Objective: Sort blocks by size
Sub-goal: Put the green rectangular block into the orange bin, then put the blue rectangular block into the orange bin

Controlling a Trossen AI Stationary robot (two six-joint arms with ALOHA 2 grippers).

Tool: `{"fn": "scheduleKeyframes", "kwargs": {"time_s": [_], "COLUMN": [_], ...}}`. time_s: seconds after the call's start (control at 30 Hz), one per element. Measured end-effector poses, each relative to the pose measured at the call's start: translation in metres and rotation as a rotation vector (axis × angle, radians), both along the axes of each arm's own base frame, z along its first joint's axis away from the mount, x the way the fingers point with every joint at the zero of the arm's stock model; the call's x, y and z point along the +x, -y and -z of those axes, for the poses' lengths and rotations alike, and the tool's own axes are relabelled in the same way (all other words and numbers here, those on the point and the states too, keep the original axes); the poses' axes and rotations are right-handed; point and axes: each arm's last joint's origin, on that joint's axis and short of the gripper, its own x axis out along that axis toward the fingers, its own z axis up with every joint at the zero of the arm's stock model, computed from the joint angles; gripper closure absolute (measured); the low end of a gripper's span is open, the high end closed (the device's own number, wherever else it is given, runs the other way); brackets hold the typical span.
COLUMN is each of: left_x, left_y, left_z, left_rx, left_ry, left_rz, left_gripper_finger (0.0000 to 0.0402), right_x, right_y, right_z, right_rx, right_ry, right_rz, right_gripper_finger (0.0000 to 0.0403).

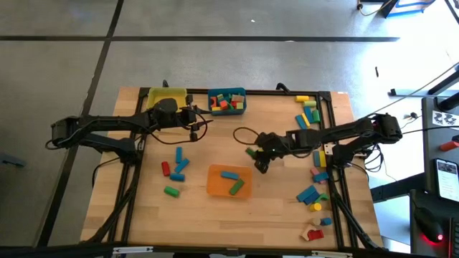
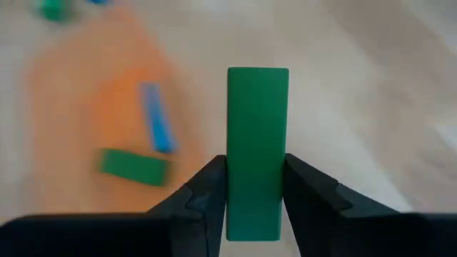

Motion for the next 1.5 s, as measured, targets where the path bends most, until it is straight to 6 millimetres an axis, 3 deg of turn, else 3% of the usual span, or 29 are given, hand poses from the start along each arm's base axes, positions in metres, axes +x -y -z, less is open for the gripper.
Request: {"fn": "scheduleKeyframes", "kwargs": {"time_s": [0.4,0.67,0.93,1.1,1.23,1.5], "left_x": [0.0,0.0,0.0,0.0,0.0,0.0], "left_y": [0.0,0.0,0.0,0.0,0.0,0.0], "left_z": [0.0,0.0,0.0,0.0,0.0,0.0], "left_rx": [0.0,-0.001,0.0,0.0,0.0,0.0], "left_ry": [0.0,-0.002,0.0,0.0,0.0,0.0], "left_rz": [0.0,0.0,0.0,0.0,0.0,0.0], "left_gripper_finger": [0.0274,0.0274,0.0274,0.0274,0.0274,0.0274], "right_x": [0.016,0.031,0.038,0.039,0.039,0.039], "right_y": [-0.035,-0.052,-0.052,-0.053,-0.053,-0.046], "right_z": [-0.015,0.008,0.033,0.038,0.038,0.035], "right_rx": [-0.047,-0.062,-0.021,-0.02,-0.019,-0.003], "right_ry": [0.262,0.263,0.173,0.157,0.157,0.129], "right_rz": [-0.228,-0.358,-0.299,-0.29,-0.289,-0.271], "right_gripper_finger": [0.0277,0.0276,0.0276,0.0275,0.0252,0.0164]}}
